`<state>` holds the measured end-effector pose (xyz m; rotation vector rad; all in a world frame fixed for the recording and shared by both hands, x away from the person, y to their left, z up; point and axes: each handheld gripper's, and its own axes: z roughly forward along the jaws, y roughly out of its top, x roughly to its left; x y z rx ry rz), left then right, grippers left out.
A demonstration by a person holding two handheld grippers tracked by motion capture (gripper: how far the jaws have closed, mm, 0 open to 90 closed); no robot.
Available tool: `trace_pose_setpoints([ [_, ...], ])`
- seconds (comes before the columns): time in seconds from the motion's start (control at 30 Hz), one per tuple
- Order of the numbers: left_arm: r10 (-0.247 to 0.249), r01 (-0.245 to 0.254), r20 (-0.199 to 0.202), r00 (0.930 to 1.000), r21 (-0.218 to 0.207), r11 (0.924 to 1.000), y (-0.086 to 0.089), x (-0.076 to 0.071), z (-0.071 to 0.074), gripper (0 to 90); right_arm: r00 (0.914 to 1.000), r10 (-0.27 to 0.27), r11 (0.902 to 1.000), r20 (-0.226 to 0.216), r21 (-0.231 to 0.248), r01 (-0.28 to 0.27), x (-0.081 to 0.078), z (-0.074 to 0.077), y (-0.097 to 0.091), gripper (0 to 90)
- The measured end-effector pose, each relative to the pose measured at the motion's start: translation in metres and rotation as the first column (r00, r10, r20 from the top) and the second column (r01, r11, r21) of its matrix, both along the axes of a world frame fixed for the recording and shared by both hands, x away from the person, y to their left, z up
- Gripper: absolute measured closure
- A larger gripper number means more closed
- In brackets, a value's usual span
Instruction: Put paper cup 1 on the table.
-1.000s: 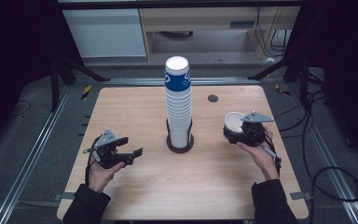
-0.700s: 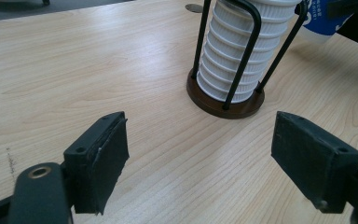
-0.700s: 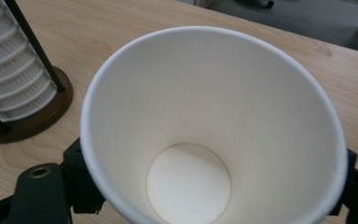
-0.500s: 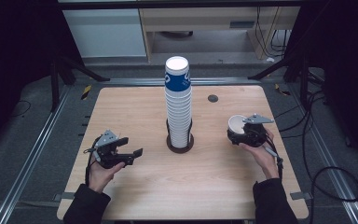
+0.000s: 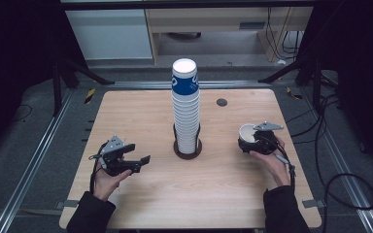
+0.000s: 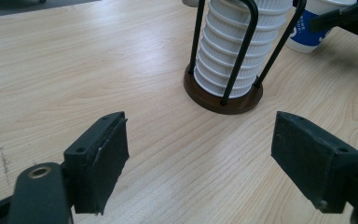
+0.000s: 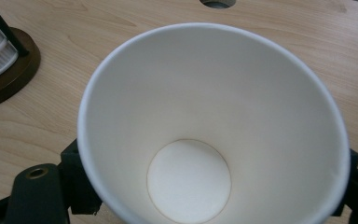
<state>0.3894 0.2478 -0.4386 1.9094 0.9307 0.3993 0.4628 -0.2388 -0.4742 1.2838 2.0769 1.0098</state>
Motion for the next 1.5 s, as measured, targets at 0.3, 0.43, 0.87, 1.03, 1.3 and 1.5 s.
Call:
trace_pose_setpoints([
  [0.3,-0.005,0.005,-0.006,1.0,0.005,1.0,-0.002,0.0,-0.001,18.1,0.9996,0.012,0.9999,0.027,0.004,-0.012,-0.001,0.003,0.0,8.4],
  [0.43,-0.002,0.002,-0.007,1.0,0.004,1.0,-0.001,0.0,-0.001,18.1,0.9984,0.005,0.9997,0.056,0.023,-0.007,-0.005,0.009,-0.001,6.4],
  [0.87,-0.006,0.006,-0.006,1.0,0.007,1.0,-0.002,-0.001,-0.001,18.1,0.9918,0.012,0.9983,0.127,0.056,-0.019,-0.016,0.038,0.002,6.8],
  [1.03,-0.008,0.008,-0.004,1.0,0.014,0.9999,-0.003,-0.001,-0.002,18.1,0.9857,0.03,0.9955,0.166,0.084,-0.045,-0.023,0.054,0.009,8.2],
  [1.3,-0.009,0.009,-0.003,1.0,0.016,0.9998,-0.004,-0.001,-0.001,18.2,0.9702,0.061,0.9868,0.234,0.132,-0.094,-0.036,0.082,0.02,8.6],
  [1.5,-0.008,0.008,-0.008,0.9999,0.016,0.9998,-0.003,-0.001,-0.002,18.2,0.9607,0.072,0.9821,0.268,0.149,-0.115,-0.044,0.096,0.026,8.6],
])
